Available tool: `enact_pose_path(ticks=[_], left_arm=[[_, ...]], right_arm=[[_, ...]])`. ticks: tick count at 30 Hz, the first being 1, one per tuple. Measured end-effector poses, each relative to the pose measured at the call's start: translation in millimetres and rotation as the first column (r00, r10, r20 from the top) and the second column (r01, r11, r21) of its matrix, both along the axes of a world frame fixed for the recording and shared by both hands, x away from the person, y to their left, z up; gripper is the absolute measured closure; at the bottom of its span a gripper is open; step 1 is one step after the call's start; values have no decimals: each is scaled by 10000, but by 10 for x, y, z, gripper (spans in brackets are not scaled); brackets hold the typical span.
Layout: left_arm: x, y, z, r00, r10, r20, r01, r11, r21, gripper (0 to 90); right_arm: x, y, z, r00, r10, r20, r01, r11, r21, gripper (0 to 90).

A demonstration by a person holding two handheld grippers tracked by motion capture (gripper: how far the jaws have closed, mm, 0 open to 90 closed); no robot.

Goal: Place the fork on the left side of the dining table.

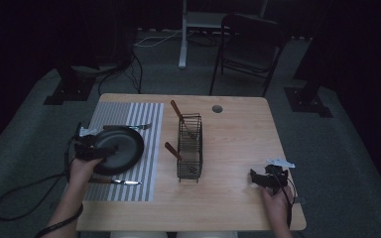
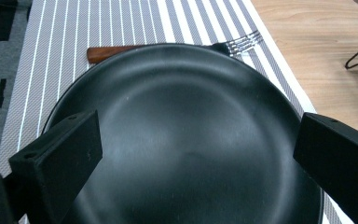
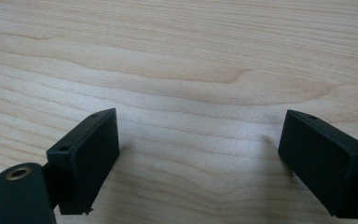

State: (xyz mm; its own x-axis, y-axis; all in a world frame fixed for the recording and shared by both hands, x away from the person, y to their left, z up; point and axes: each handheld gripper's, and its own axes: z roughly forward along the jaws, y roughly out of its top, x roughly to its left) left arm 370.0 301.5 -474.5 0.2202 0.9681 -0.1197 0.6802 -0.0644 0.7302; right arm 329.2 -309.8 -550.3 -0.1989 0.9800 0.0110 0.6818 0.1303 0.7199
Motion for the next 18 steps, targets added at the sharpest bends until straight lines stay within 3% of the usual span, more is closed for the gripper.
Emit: enact_pose_path(ticks=[2,6,12,14,15,18], left_arm=[[-68,7,-20,10000,-19,15,19,10000,-35,12],[-211,4,-91,9999,-138,-90,141,9993,344,12],[-455,6,-187,9998,-186,-49,188,9992,346,12],[-455,6,-187,9998,-186,-49,188,9992,346,12],[-570,-6,-263,9998,-201,-7,201,9995,260,12],[-672,-13,-353,10000,58,-6,-58,9991,428,12]], right_arm=[[0,-1,0,10000,5,1,-5,10000,-8,120],[0,0,0,10000,2,0,-2,10000,-1,120],[0,-1,0,10000,4,0,-4,10000,-8,120],[0,0,0,10000,2,1,-2,10000,-2,120],[0,0,0,10000,0,1,0,10000,1,120],[0,1,0,10000,-5,-3,5,10000,5,120]])
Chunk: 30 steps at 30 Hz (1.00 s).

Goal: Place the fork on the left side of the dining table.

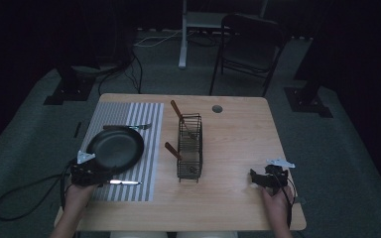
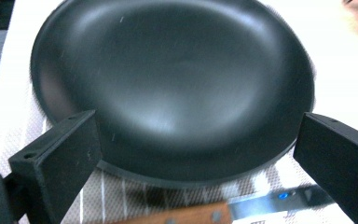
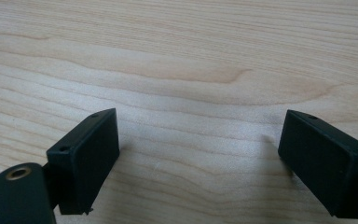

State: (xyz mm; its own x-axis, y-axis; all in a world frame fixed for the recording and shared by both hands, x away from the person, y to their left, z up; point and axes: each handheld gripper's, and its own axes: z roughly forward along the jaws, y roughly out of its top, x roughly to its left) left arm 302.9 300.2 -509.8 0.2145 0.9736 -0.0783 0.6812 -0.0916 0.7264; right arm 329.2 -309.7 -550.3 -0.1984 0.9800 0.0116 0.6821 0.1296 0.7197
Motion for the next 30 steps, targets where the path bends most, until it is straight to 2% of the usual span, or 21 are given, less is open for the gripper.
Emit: enact_pose_path(ticks=[8,10,11,14,17,20,23,24,26,30], left_arm=[[-292,87,-143,9987,434,269,-430,9990,-150,12],[-314,97,-150,9984,465,326,-461,9989,-130,12],[-376,121,-167,9971,671,355,-671,9977,-18,12],[-440,139,-201,9958,878,270,-880,9961,47,12],[-482,146,-250,9952,971,135,-973,9951,162,12],[-507,170,-304,9937,1091,244,-1096,9938,205,12],[-510,188,-357,9923,1237,-97,-1232,9915,420,12],[-509,188,-362,9922,1232,-200,-1222,9915,451,12],[-524,193,-357,9919,1272,-68,-1267,9909,463,12],[-532,212,-363,9925,1196,-247,-1183,9917,496,12]], right_arm=[[0,1,1,10000,-6,-7,6,10000,3,120],[0,1,1,10000,-6,-7,6,10000,4,120],[0,1,1,10000,-5,-6,5,10000,3,120],[0,1,1,10000,-5,-7,5,10000,4,120],[0,1,1,10000,-4,-8,4,10000,4,120],[0,0,1,10000,-3,-5,3,10000,1,120],[0,1,1,10000,-6,-6,6,10000,5,120],[0,0,1,10000,-4,-7,4,10000,2,120],[0,1,1,10000,-5,-6,5,10000,4,120],[0,1,1,10000,-5,-7,5,10000,2,120]])
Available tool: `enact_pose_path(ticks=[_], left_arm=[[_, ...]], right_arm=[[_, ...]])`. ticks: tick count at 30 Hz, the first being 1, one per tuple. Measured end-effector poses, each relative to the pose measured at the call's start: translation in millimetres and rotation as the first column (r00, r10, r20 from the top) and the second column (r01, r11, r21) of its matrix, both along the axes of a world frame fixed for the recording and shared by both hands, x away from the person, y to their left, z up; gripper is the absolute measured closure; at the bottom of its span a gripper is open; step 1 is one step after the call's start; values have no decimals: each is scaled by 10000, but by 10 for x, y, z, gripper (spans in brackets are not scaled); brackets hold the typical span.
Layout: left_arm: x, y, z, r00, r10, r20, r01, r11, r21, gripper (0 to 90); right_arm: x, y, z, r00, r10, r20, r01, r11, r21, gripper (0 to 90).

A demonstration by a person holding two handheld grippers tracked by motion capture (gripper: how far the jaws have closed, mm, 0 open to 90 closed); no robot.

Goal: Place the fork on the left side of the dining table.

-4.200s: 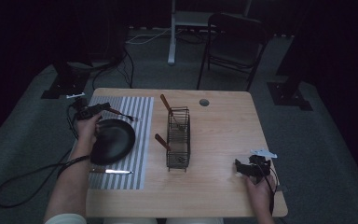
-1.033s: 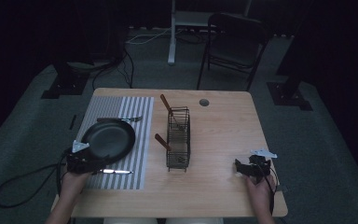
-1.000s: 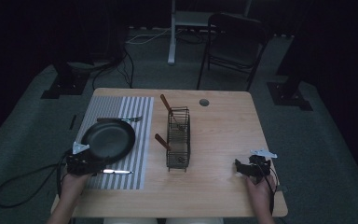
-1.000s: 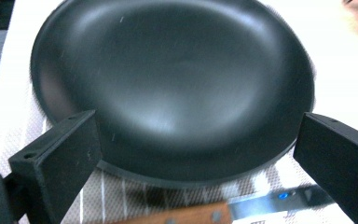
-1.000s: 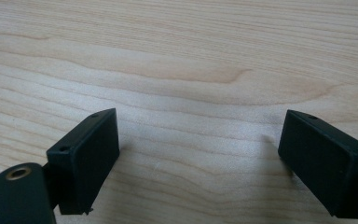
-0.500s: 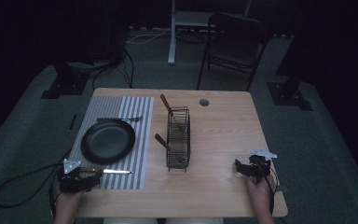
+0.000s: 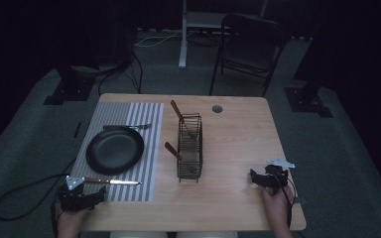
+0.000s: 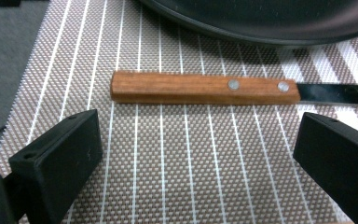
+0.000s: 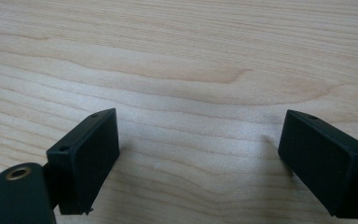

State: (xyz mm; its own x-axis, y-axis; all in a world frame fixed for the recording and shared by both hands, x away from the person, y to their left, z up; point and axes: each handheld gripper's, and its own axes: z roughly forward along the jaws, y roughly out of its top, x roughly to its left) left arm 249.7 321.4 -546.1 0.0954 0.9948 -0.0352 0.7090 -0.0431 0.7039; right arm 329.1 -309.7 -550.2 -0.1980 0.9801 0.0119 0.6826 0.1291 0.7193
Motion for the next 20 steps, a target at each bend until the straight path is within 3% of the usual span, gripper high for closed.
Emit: enact_pose_path(ticks=[2,20], left_arm=[[-7,-32,-5,9998,-107,-138,114,9986,512,12],[-9,-31,-7,9999,-86,-137,93,9989,467,12]], right_arm=[[0,0,0,10000,2,0,-2,10000,-1,120],[1,0,0,10000,-3,0,3,10000,2,120]])
